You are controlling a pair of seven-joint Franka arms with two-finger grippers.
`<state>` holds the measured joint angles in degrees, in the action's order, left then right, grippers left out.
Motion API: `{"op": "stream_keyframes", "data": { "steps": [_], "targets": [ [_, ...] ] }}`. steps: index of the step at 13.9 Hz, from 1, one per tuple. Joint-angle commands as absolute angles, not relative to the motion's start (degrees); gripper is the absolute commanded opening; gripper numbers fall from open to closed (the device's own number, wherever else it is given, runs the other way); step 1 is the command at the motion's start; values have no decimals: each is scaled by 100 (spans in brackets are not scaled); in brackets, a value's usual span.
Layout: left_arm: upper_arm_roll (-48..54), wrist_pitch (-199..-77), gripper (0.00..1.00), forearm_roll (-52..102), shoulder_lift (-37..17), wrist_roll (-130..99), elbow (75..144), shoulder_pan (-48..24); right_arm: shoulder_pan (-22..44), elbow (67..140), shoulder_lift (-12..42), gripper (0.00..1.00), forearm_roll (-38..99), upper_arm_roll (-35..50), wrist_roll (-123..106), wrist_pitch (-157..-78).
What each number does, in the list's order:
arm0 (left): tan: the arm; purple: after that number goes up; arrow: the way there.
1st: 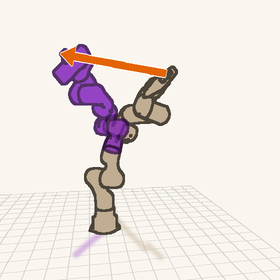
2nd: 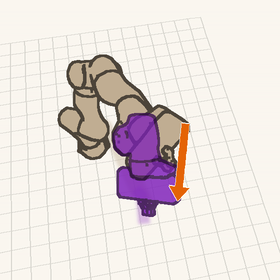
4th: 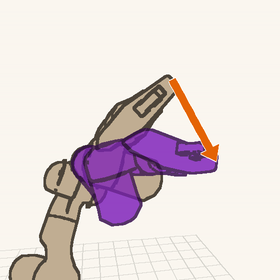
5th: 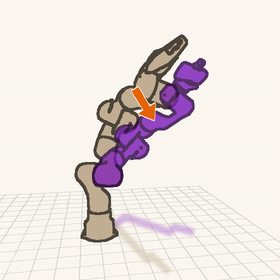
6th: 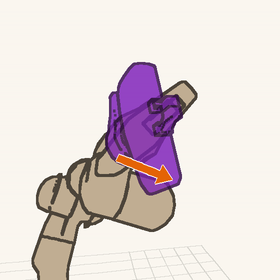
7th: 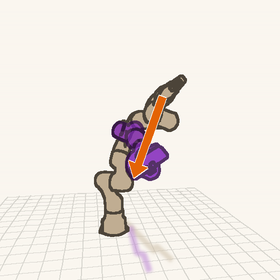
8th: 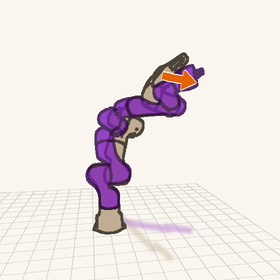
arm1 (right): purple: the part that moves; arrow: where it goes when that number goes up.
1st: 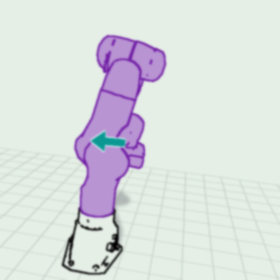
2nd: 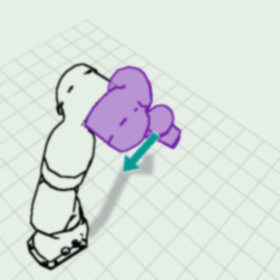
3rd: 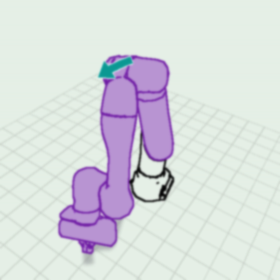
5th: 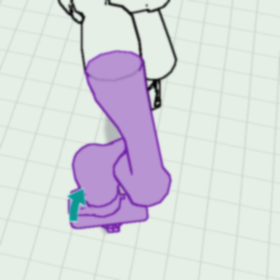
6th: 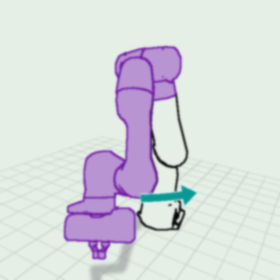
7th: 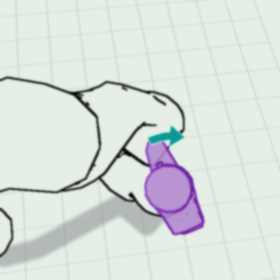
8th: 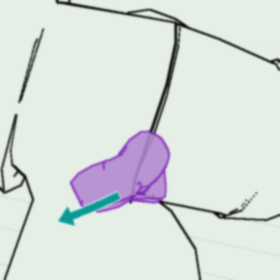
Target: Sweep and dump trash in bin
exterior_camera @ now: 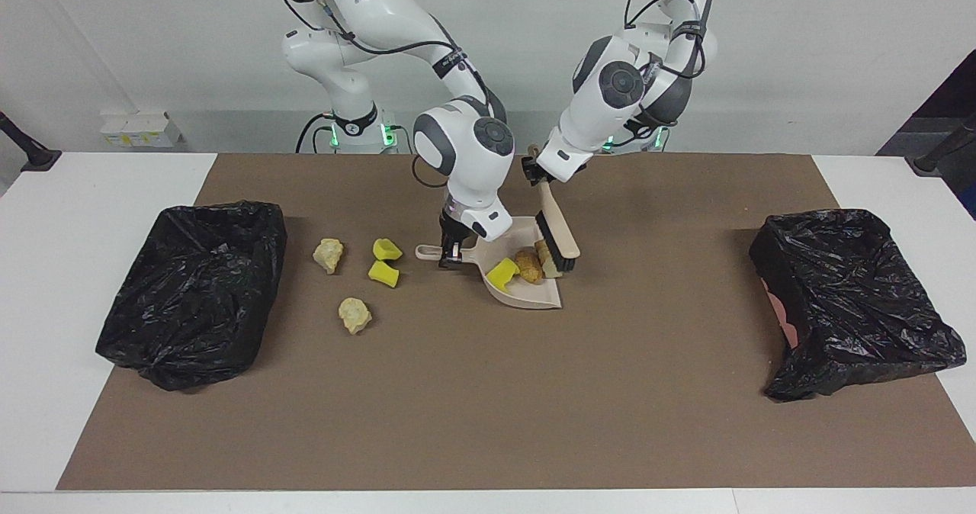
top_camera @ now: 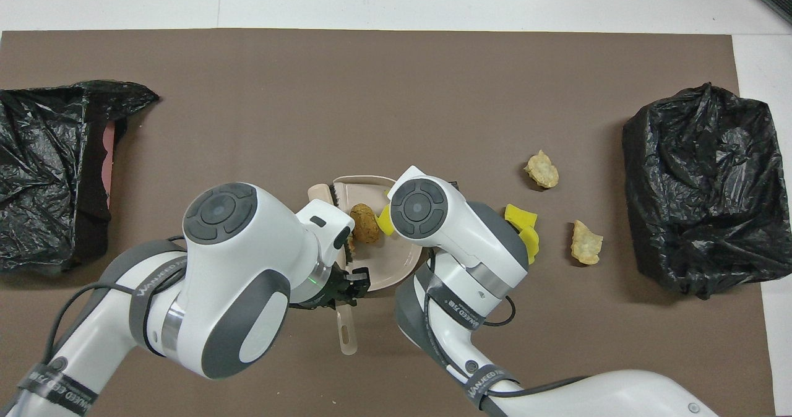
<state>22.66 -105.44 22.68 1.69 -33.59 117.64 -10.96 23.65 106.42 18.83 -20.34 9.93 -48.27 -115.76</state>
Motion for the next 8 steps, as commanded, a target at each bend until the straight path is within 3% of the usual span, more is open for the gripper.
{"op": "stream_keyframes", "data": {
  "steps": [1,8],
  "targets": [
    [2127,-10074,0,2347,334,-3357,11742,-1072,2338,10503,2021,0,-2040,1028,-4685,-11689],
    [2092,-9687,0,959,580,-3620,12024,-1055,1900,10362,2074,0,-1233,1028,-4859,-12155]
  ]
}}
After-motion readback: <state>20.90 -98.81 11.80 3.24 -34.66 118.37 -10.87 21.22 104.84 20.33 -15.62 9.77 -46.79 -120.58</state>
